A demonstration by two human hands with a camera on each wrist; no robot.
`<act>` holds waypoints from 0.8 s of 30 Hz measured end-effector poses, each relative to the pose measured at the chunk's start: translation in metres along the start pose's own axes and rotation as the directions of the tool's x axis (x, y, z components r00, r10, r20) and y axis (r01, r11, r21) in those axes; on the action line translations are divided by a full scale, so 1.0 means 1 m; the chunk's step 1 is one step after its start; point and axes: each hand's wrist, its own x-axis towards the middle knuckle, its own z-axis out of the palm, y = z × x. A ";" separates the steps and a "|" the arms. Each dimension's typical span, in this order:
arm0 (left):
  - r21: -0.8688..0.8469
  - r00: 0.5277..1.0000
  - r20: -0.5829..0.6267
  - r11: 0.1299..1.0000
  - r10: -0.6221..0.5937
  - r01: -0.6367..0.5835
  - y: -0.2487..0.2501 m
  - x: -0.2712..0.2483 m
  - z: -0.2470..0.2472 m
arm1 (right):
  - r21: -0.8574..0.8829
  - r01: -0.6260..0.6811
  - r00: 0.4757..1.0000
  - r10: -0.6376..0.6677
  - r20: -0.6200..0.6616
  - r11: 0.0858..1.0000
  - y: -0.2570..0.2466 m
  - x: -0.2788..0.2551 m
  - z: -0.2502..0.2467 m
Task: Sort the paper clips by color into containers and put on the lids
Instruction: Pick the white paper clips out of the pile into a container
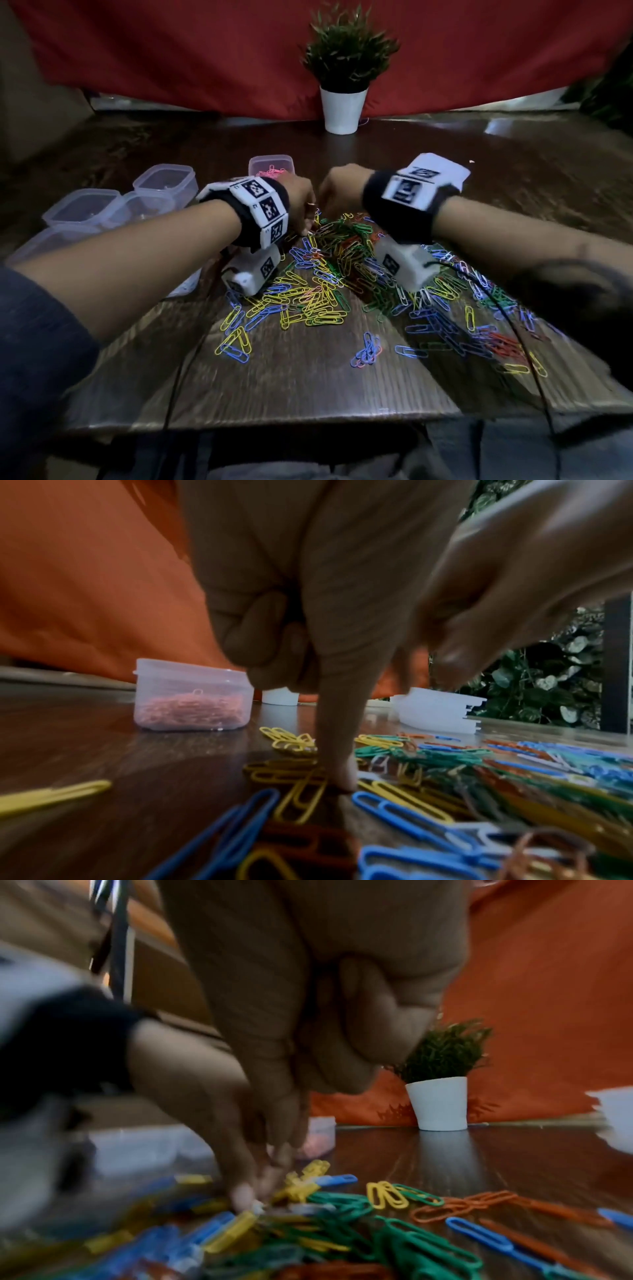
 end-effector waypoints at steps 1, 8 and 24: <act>-0.006 1.000 -0.005 1.000 0.004 -0.004 -0.001 0.000 0.002 | -0.066 0.003 0.999 0.000 0.047 0.998 -0.003 0.008 0.002; -0.233 0.994 0.091 0.969 -0.065 0.085 -0.012 -0.005 0.003 | -0.087 -0.047 0.974 0.065 0.217 0.995 0.015 0.024 0.019; -0.730 0.985 0.171 0.674 0.025 0.110 -0.001 -0.017 0.004 | 0.938 -0.273 0.960 0.127 0.250 0.213 0.075 -0.026 0.004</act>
